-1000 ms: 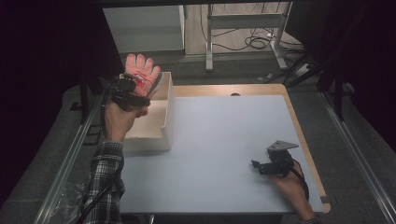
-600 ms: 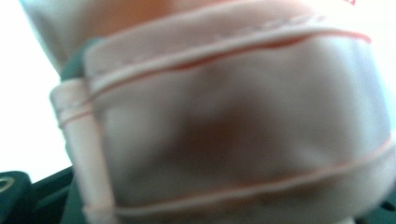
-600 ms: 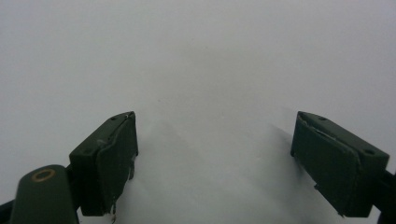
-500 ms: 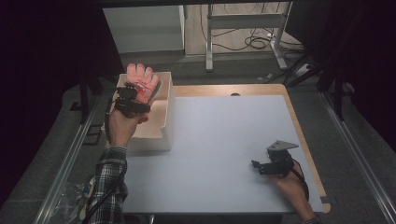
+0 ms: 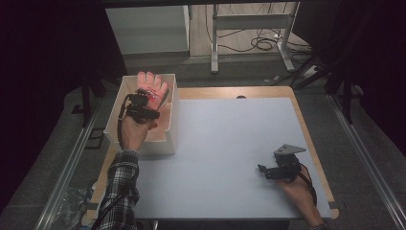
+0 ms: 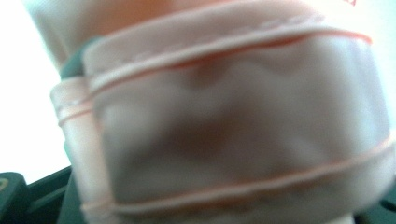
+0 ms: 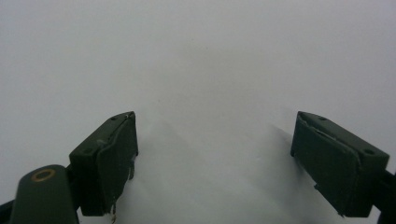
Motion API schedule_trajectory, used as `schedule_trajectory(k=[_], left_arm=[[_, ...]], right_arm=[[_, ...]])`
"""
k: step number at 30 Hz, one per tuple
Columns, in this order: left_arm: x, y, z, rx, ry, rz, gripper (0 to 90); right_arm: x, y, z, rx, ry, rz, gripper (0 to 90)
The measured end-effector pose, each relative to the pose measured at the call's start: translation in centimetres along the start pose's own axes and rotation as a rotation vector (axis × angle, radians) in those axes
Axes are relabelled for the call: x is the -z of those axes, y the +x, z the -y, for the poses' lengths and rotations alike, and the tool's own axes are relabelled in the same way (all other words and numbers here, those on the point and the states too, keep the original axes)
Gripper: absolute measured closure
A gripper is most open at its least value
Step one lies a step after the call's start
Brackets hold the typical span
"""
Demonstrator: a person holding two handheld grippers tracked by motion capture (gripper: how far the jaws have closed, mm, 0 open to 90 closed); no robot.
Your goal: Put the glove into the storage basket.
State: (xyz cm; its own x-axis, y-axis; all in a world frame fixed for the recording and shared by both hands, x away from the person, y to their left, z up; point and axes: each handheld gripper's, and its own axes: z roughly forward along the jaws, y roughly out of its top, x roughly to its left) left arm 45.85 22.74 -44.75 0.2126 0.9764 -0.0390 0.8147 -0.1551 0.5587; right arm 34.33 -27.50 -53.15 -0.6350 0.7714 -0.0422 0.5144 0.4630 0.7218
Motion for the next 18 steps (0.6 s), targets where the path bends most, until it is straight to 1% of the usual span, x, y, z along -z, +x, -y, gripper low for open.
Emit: schedule_trajectory(k=[1,5,12,16,18], left_arm=[[-0.2,-0.2,0.0,0.005,0.008,0.002,39.8],[-1.1,-0.6,-0.1,-0.003,0.033,-0.006,39.3],[-2.3,-1.3,-0.5,0.002,0.100,-0.017,38.3],[-3.1,-1.6,-0.6,-0.008,0.137,-0.025,37.9],[-3.6,-1.7,-0.6,-0.006,0.158,-0.028,37.6]], right_arm=[[0.0,0.0,0.0,0.000,0.000,-0.001,15.0],[0.0,0.0,0.0,0.000,0.000,0.000,15.0],[0.0,0.0,0.0,0.000,0.000,0.000,15.0],[0.0,0.0,0.0,0.000,0.000,0.000,15.0],[0.0,0.0,0.0,0.000,0.000,0.000,15.0]])
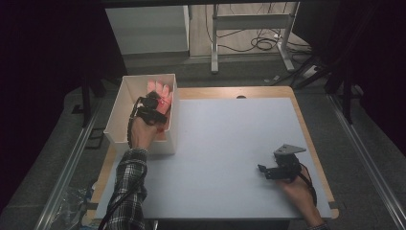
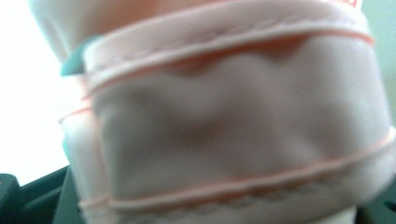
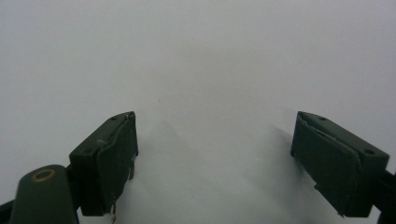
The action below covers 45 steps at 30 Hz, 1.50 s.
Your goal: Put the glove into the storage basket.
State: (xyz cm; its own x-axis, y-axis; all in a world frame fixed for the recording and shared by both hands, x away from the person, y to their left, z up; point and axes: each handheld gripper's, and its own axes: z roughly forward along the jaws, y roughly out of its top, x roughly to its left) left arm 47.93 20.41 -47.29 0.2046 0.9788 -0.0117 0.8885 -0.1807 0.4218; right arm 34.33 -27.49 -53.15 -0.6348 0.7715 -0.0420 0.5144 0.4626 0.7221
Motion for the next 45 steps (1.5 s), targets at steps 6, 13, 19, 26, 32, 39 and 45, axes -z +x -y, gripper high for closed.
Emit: schedule_trajectory(k=[6,13,19,26,32,39,45], left_arm=[[-0.8,-0.2,-0.5,0.002,0.066,-0.020,36.1],[-1.5,-0.4,-0.9,0.008,0.124,-0.017,33.3],[-1.9,-0.2,-1.0,0.022,0.161,0.015,28.1],[-1.7,0.1,-0.8,0.023,0.152,0.021,16.6],[-1.1,0.3,-0.6,0.025,0.119,0.036,12.3],[-0.8,0.5,-0.2,0.013,0.108,0.050,11.0],[-0.3,0.6,0.1,0.003,0.089,0.054,10.6]], right_arm=[[0.0,0.0,0.0,0.000,0.000,-0.001,15.0],[0.0,0.0,0.0,0.000,0.000,-0.001,15.0],[0.0,0.0,0.0,0.000,0.000,0.000,15.0],[0.0,0.0,0.0,0.000,0.000,0.000,15.0],[0.0,0.0,0.0,0.000,0.000,0.000,15.0],[0.0,0.0,0.0,0.000,0.000,0.000,15.0],[0.0,0.0,0.0,0.000,0.000,0.000,15.0]])
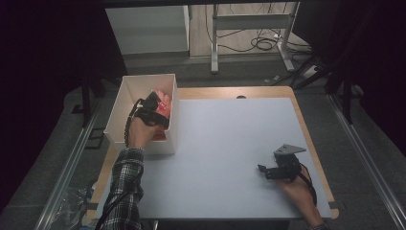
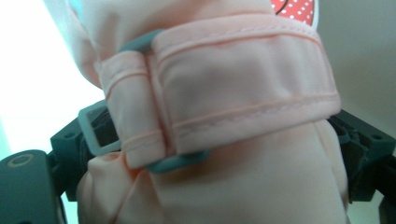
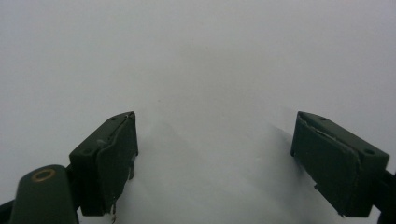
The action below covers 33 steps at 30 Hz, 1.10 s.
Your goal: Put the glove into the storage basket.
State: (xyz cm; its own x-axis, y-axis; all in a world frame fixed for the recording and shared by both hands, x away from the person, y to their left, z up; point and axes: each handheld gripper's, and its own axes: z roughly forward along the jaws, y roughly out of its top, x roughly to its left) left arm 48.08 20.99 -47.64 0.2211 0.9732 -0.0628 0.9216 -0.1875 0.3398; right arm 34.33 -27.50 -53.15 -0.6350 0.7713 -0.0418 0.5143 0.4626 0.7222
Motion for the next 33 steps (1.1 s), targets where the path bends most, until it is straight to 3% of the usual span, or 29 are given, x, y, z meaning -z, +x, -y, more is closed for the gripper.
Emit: schedule_trajectory(k=[9,33], left_arm=[[1.0,0.1,0.5,-0.018,-0.043,-0.021,8.8],[3.5,0.0,2.0,-0.064,-0.148,-0.017,8.5]], right_arm=[[0.0,0.0,0.0,0.000,0.000,0.000,15.0],[0.0,0.0,0.0,0.000,0.000,0.000,15.0]])
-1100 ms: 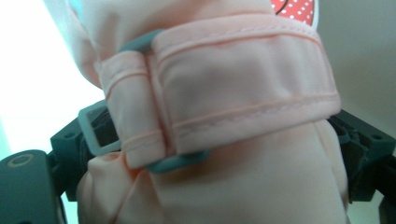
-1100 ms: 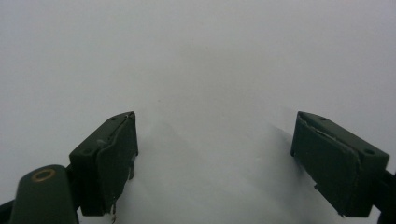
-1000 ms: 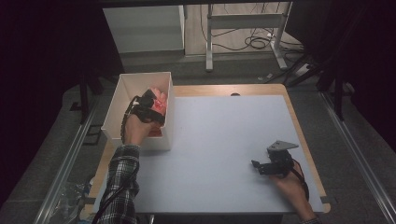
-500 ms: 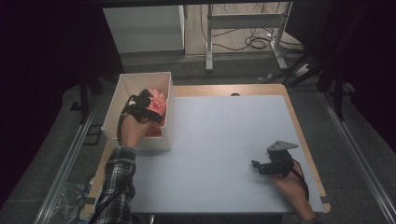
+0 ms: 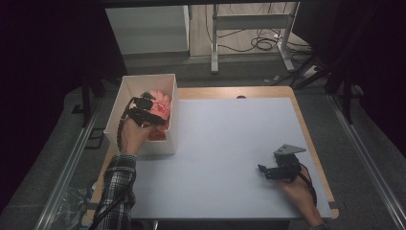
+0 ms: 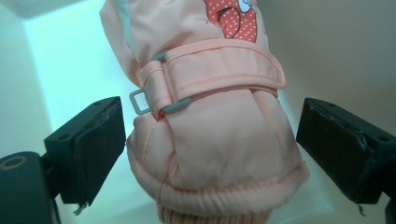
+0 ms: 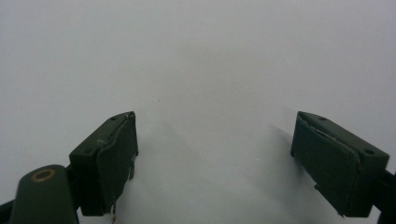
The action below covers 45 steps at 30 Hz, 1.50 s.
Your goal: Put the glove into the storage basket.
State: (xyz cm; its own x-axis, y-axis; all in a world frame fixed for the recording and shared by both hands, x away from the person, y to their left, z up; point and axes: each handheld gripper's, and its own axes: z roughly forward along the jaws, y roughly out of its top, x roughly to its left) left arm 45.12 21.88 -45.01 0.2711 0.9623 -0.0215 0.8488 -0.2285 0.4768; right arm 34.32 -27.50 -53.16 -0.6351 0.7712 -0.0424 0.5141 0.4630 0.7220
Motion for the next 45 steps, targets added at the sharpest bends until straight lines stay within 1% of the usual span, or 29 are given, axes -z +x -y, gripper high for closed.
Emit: schedule_trajectory(k=[6,8,13,16,22,26,29,33,37,45], left_arm=[[0.9,-0.1,0.5,-0.018,-0.036,-0.001,8.3],[1.1,-0.1,0.6,-0.016,-0.053,0.002,8.3],[1.8,-0.1,1.2,-0.029,-0.091,0.013,8.2],[2.1,-0.2,1.5,-0.029,-0.104,0.018,7.9],[2.9,-0.3,2.1,-0.047,-0.144,0.028,7.9],[3.5,-0.5,2.4,-0.057,-0.170,0.043,7.8],[4.0,-0.7,2.7,-0.062,-0.187,0.047,7.8],[4.5,-0.9,3.1,-0.077,-0.203,0.058,7.8],[4.7,-1.1,3.7,-0.088,-0.215,0.072,7.8],[5.4,-1.3,5.2,-0.095,-0.254,0.108,7.8]], right_arm=[[0.0,0.0,0.0,0.000,0.000,0.000,15.0],[0.0,0.0,0.0,0.000,0.000,0.000,15.0],[0.0,0.0,0.0,0.000,0.000,0.000,15.0],[0.0,0.0,0.0,0.000,0.000,0.001,15.0],[0.0,0.0,0.0,0.000,0.000,0.001,15.0],[0.0,0.0,0.0,0.000,0.000,0.001,15.0],[0.0,0.0,0.0,0.001,0.001,0.002,15.0],[0.0,0.0,0.0,0.002,0.001,0.001,15.0],[0.0,0.0,0.0,0.003,0.001,0.002,15.0],[0.0,0.0,0.0,0.002,0.003,0.002,15.0]])
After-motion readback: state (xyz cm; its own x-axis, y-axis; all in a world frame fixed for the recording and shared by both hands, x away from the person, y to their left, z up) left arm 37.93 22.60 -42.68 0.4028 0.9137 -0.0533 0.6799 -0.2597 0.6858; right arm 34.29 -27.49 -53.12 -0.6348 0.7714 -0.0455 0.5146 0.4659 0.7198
